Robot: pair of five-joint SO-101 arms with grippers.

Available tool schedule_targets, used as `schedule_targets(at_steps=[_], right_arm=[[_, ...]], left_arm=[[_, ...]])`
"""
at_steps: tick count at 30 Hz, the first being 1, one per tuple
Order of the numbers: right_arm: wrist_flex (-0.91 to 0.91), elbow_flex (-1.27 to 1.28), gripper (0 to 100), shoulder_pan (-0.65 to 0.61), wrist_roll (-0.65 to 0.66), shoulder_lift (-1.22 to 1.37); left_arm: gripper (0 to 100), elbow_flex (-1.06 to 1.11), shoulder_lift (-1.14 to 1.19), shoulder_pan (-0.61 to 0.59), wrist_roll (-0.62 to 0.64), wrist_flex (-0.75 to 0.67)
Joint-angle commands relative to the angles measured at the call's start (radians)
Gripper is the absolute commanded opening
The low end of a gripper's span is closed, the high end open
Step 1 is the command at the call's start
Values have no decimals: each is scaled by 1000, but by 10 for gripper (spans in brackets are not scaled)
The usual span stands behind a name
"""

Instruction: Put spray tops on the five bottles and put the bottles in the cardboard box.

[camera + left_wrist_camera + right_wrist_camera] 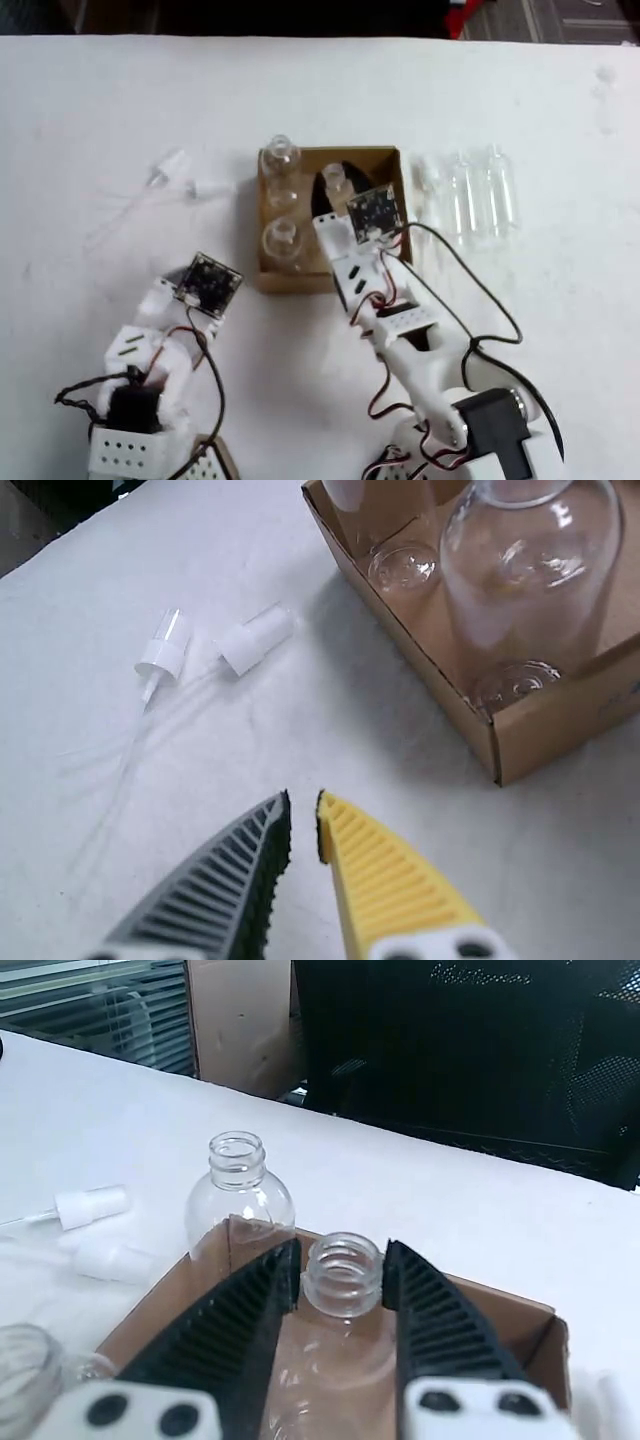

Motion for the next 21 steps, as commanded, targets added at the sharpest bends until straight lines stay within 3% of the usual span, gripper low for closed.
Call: schedule_targets(at_steps=[1, 9, 15, 21], right_arm=[[-21, -12, 113, -7, 14, -12], [-25, -11, 113, -7, 14, -30], [-1, 94, 113, 2, 9, -321], [305, 132, 113, 4, 6, -650]], left_arm=[[56, -2, -13, 5, -6, 6], [56, -2, -13, 5, -6, 6], [57, -2, -13, 5, -6, 6], [57, -2, -13, 10, -6, 6]])
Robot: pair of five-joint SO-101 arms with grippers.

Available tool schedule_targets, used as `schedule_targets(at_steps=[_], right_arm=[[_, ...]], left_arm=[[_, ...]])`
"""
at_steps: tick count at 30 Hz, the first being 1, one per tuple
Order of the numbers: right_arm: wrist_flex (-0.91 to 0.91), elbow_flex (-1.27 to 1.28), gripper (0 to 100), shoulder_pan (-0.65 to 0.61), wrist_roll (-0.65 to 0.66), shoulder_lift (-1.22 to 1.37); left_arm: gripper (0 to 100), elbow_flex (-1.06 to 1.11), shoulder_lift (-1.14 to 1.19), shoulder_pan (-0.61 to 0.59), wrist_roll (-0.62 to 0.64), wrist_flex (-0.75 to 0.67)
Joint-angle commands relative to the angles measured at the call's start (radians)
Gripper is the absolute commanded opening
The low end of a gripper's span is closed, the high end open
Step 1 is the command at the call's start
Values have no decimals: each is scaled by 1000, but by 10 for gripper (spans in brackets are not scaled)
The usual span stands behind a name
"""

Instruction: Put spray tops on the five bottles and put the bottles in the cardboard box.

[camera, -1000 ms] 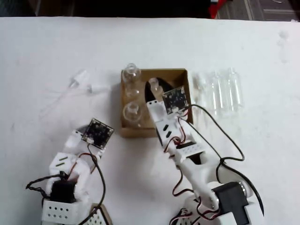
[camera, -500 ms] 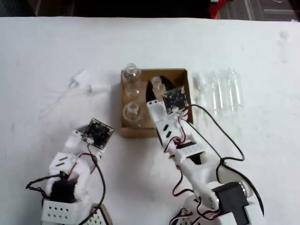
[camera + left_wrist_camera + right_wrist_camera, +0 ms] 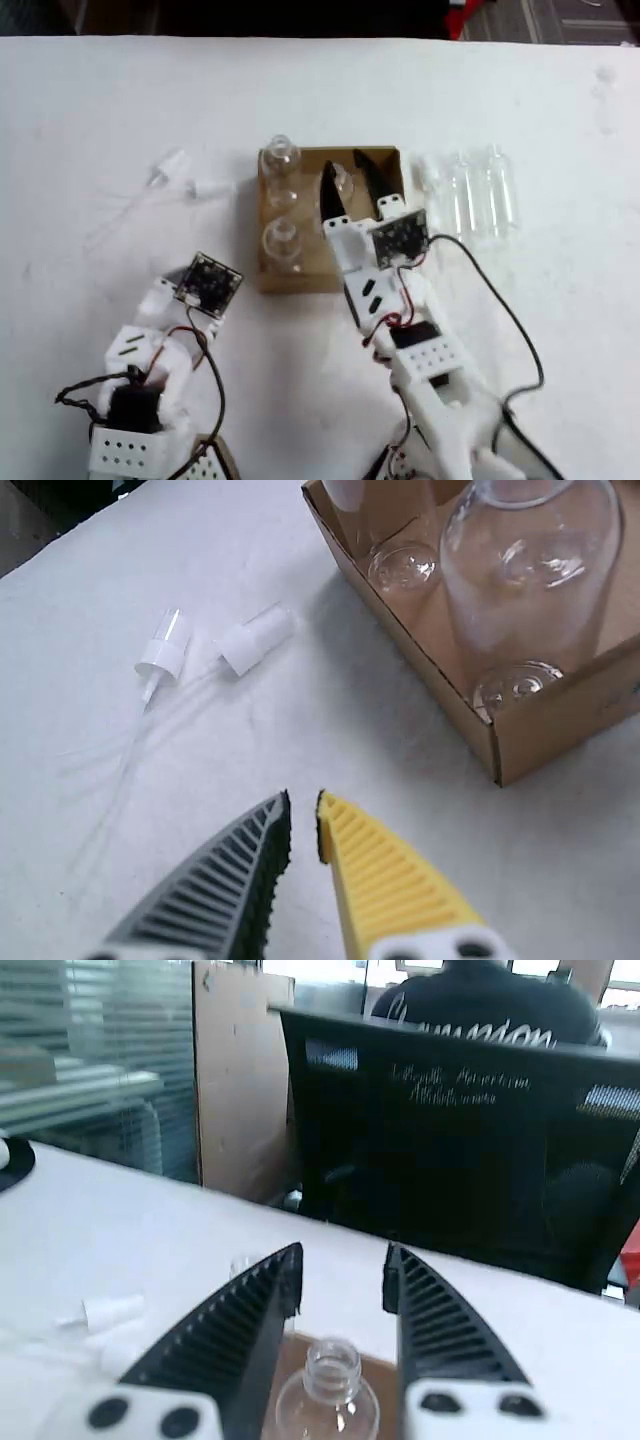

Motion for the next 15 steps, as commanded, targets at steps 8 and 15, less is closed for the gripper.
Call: schedule_targets(at_steps=[8, 15], right_arm=[[289, 43, 113, -5, 12, -242], [140, 68, 113, 24, 14, -248]], left_arm=[[57, -2, -13, 8, -6, 6], [55, -2, -13, 5, -6, 6]])
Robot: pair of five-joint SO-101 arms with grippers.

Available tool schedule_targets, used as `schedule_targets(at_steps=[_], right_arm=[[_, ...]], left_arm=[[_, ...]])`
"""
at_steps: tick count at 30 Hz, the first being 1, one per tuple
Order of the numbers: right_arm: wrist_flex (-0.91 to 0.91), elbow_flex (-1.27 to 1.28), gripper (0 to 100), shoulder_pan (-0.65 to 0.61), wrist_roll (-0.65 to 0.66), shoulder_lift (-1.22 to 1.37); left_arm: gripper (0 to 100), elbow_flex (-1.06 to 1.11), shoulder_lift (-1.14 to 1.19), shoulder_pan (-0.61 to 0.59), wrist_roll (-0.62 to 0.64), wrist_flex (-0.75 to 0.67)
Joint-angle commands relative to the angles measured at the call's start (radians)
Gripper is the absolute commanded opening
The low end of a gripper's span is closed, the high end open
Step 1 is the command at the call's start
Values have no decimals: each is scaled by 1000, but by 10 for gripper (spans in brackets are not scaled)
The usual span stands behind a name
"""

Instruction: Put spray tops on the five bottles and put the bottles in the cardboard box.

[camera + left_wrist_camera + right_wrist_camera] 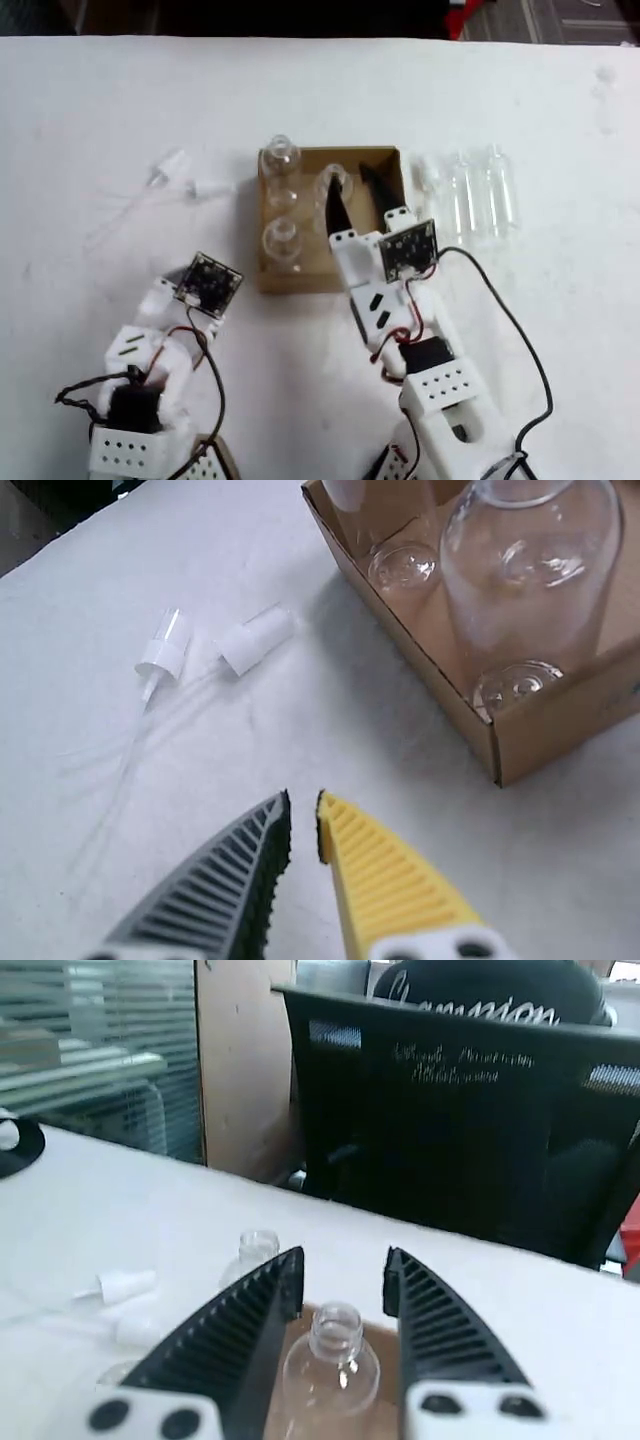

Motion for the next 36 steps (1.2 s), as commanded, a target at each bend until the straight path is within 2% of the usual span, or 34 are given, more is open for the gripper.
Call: schedule_targets(at_steps=[1, 5, 10, 15, 18, 20, 26, 36], right_arm=[[-87, 6, 113, 28, 14, -21], [-162, 77, 113, 93, 15, -116], [-153, 261, 113, 217, 15, -378], [176, 256, 113, 387, 6, -677], [441, 252, 111, 437, 6, -852], [575, 245, 112, 437, 6, -860], [826, 253, 112, 435, 9, -776], [915, 253, 112, 430, 14, -774]], left_arm=[[55, -2, -13, 5, -6, 6], [56, -2, -13, 5, -6, 6], [57, -2, -13, 12, -6, 6], [56, -2, -13, 13, -6, 6], [56, -2, -13, 13, -6, 6], [57, -2, -13, 13, -6, 6], [54, -2, -13, 10, -3, 2], [54, -2, -12, 13, 3, -2]])
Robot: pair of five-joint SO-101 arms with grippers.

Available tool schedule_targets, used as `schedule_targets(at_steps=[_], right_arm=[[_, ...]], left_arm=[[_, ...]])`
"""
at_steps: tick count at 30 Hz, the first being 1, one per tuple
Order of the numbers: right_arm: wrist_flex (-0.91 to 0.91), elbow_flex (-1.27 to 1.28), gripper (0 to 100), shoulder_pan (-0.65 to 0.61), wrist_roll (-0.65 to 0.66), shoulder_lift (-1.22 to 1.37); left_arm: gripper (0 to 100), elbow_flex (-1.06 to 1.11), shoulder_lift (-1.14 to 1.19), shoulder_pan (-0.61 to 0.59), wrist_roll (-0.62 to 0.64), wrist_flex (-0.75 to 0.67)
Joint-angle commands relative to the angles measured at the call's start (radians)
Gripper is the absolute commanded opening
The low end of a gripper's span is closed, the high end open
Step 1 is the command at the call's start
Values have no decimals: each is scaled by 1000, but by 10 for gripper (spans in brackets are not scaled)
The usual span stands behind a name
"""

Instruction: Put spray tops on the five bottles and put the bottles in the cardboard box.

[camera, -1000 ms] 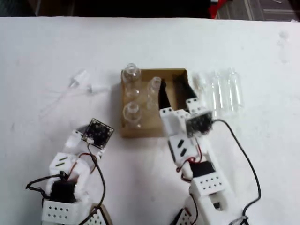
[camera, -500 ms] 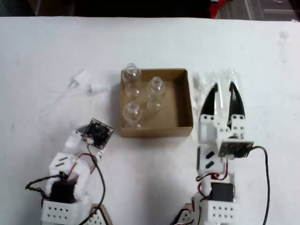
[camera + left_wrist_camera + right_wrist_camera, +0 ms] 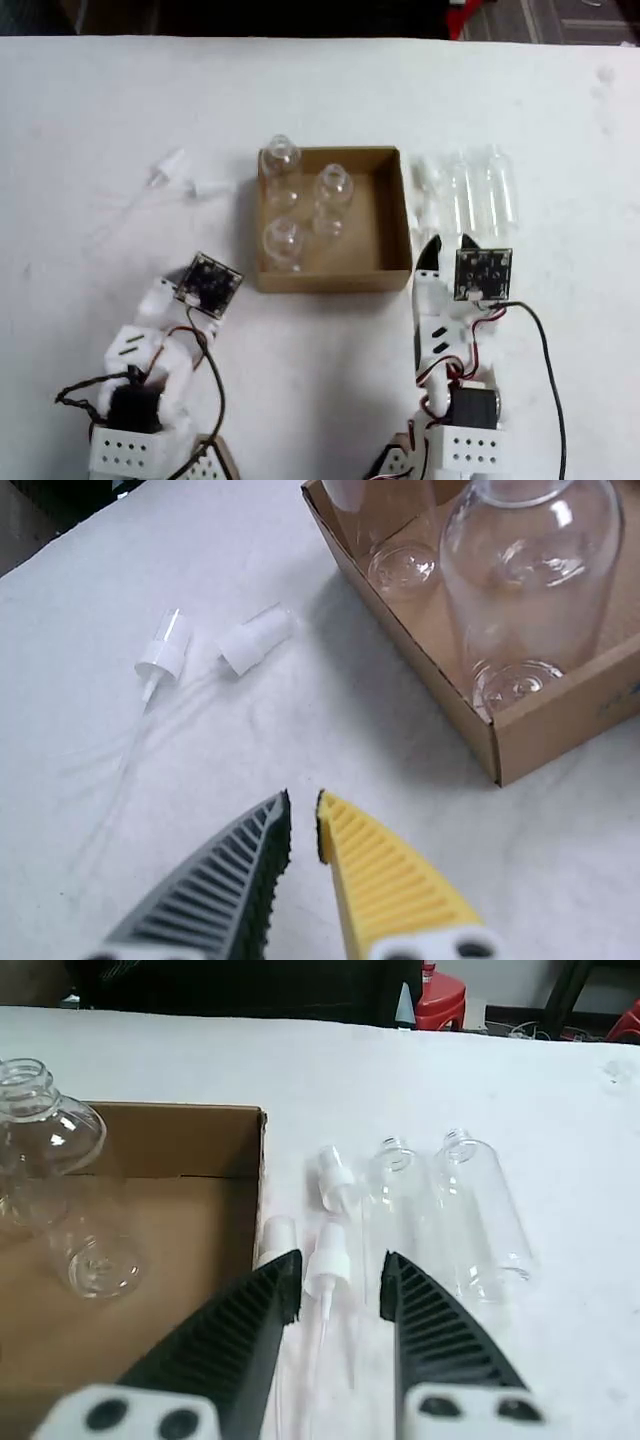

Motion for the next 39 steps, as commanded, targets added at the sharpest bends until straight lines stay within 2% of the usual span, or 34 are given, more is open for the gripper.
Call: schedule_targets(at_steps=[1, 9, 21, 27, 34, 37, 39], right_arm=[[4, 2, 112, 10, 14, 1], [5, 3, 112, 15, 14, 8], [5, 3, 112, 10, 14, 8], [79, 3, 112, 8, 14, 1], [82, 3, 112, 8, 14, 8], [82, 3, 112, 8, 14, 8], [82, 3, 112, 8, 14, 8]], left_arm=[[54, -2, -12, 13, 3, -2], [54, -2, -10, 12, 58, -2], [54, -2, -10, 13, 52, 0], [55, -2, -10, 13, 52, 5], [56, -2, -10, 15, 51, 6], [54, -2, -13, 7, 34, 49], [53, -2, -15, -35, -41, 123]])
